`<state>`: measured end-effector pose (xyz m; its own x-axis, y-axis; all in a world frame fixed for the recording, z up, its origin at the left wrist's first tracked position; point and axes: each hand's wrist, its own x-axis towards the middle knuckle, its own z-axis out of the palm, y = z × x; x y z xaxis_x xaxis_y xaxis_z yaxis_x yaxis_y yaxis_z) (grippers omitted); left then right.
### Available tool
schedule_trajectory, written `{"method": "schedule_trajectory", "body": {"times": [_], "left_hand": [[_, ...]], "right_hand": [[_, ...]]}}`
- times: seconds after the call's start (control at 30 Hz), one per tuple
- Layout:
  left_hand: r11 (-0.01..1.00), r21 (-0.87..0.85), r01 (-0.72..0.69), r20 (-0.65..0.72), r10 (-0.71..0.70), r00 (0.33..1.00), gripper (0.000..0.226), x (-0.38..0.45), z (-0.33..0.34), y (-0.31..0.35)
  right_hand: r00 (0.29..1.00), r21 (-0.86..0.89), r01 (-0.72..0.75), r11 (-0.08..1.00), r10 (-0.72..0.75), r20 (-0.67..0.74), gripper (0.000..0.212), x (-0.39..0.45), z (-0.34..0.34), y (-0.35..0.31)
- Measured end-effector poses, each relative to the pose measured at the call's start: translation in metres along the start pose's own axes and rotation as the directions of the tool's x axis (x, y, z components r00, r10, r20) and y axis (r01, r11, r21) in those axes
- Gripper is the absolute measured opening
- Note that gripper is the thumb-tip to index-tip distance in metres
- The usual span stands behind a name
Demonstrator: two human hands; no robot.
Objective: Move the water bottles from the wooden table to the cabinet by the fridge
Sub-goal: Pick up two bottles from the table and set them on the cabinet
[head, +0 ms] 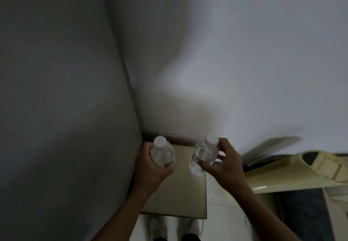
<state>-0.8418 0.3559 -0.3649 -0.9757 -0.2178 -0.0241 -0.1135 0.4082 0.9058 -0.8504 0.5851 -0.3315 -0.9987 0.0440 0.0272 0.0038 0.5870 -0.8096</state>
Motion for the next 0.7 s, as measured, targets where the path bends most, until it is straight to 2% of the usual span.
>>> {"method": "schedule_trajectory", "body": {"times": [0.37, 0.7], "left_hand": [[0.988, 0.117, 0.099, -0.005, -0.099, 0.995, 0.067, 0.023, 0.018, -0.071], [0.986, 0.166, 0.019, -0.052, -0.01, 0.999, 0.067, 0.08, 0.061, -0.17]], "right_hand": [[0.997, 0.027, -0.06, 0.998, 0.059, 0.043, 0.063, 0.026, 0.046, 0.05], [0.995, -0.027, -0.078, 0.997, 0.08, 0.063, 0.066, 0.043, 0.125, 0.135]]}}
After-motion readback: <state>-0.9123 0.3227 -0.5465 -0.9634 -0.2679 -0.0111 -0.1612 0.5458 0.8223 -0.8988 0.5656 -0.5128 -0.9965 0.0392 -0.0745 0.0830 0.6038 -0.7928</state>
